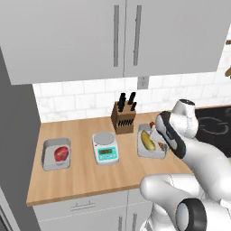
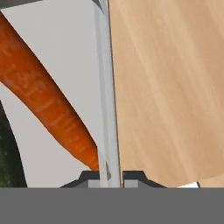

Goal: Take the meat container that has the steak and place it on the second highest rack of the freezer. Then take the vegetable container that has the cucumber and carrot and place it on the highest rack of the freezer.

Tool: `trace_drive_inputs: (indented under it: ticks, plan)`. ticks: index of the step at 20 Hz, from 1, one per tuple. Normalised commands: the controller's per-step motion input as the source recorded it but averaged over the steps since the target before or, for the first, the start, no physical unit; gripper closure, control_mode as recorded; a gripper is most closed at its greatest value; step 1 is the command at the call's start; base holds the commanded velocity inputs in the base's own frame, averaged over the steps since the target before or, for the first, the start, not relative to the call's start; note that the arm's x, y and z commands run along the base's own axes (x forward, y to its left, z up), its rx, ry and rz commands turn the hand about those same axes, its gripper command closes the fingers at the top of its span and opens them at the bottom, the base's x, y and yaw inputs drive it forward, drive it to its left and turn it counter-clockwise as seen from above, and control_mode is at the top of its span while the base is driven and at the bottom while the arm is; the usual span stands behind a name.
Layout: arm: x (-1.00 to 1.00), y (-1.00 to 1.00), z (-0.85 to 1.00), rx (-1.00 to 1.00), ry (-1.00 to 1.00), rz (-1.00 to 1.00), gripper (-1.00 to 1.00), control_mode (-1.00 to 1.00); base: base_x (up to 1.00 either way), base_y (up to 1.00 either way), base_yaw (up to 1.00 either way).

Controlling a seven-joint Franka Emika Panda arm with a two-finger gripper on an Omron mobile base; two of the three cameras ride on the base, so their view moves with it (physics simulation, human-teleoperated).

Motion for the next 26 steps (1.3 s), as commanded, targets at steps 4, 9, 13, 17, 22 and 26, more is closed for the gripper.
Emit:
trace_drive_inputs:
  ticks: [4,9,13,17,22,26]
  plan:
    - [-0.81,0.31,0.97,0.01,-0.33,-0.17,1.0,-1.0,0.0,0.0,0.0]
    - [-0.57,0.65,0.86,0.03,-0.13,-0.16,1.0,-1.0,0.0,0.0,0.0]
    - [-0.72,0.99,0.55,0.01,0.03,0.01,1.0,-1.0,0.0,0.0,0.0]
    - [-0.25,0.22,0.03,0.0,0.01,0.04,1.0,1.0,-0.75,0.63,0.27]
    - [0.0,0.0,0.0,0.0,0.0,0.0,1.0,1.0,-1.0,0.57,0.56]
    - [0.0,0.0,0.0,0.0,0.0,0.0,1.0,1.0,-1.0,0.8,0.49]
